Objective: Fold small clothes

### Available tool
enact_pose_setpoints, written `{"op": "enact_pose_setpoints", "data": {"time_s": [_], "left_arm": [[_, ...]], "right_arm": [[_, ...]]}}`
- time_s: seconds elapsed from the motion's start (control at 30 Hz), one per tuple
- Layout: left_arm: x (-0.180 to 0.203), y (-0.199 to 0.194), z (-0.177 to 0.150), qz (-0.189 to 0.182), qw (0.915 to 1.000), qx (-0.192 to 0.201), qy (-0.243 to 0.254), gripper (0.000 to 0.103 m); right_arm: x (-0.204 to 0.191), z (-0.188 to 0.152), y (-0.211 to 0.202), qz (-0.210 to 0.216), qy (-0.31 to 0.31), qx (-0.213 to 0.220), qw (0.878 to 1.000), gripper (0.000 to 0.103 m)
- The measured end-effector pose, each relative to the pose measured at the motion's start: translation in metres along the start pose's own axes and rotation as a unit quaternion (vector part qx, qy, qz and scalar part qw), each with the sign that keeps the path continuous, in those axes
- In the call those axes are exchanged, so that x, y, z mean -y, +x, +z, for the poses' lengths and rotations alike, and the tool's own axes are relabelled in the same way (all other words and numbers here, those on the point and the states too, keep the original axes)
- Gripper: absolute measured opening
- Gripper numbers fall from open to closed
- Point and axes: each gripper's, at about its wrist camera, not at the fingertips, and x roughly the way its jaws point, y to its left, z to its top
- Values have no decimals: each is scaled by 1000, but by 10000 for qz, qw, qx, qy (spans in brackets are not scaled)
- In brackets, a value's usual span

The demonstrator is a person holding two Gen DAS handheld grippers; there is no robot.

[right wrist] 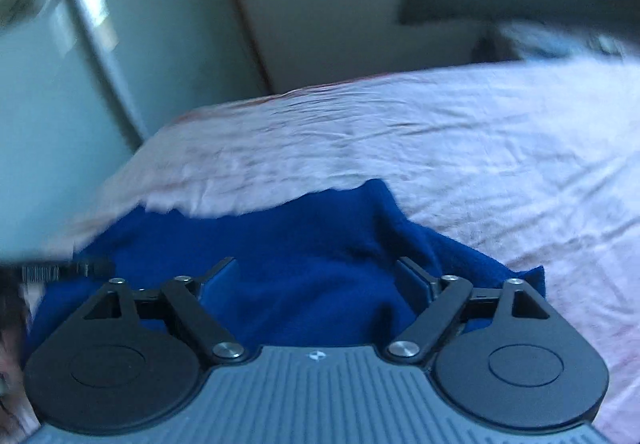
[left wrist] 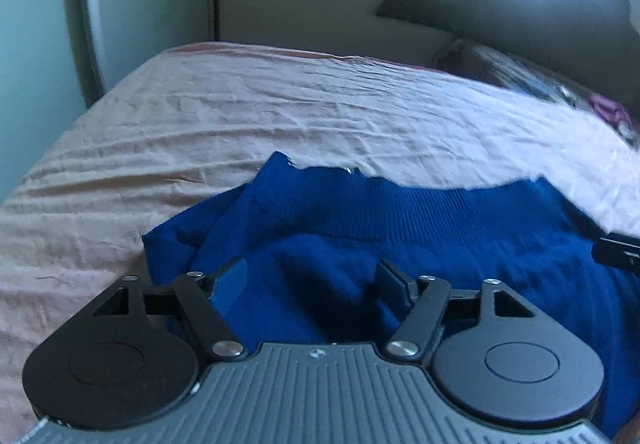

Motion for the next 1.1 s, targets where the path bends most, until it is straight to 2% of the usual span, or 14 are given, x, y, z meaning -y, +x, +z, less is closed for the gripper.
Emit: {"op": "enact_pose_setpoints", "data": {"time_s": [0.1, 0.23, 0.3, 0.5, 0.7, 1.1], "left_arm": [[12, 5, -7, 374, 9988, -6, 303, 79], [17, -3, -16, 435, 9989, 44, 158, 85], [21, -7, -20, 442, 9989, 72, 152, 89], [38, -16, -33, 668, 9964, 209, 484, 95], [45, -20, -42, 766, 9949, 265, 602, 98], [49, -26, -52, 838, 9934, 349, 694, 100]], "right_arm": [[-22, -15, -3, -54, -822, -180, 9964, 86], [-41, -37, -7, -360, -1342, -264, 9899, 87], [-44, -44, -6, -398, -1342, -331, 9896, 94], [-47, -54, -3, -531, -1188, -270, 9911, 102], [-50, -65, -3, -615, -1257, -39, 9901, 103], [-48, -69, -5, -599, -1214, 33, 9908, 103]]}}
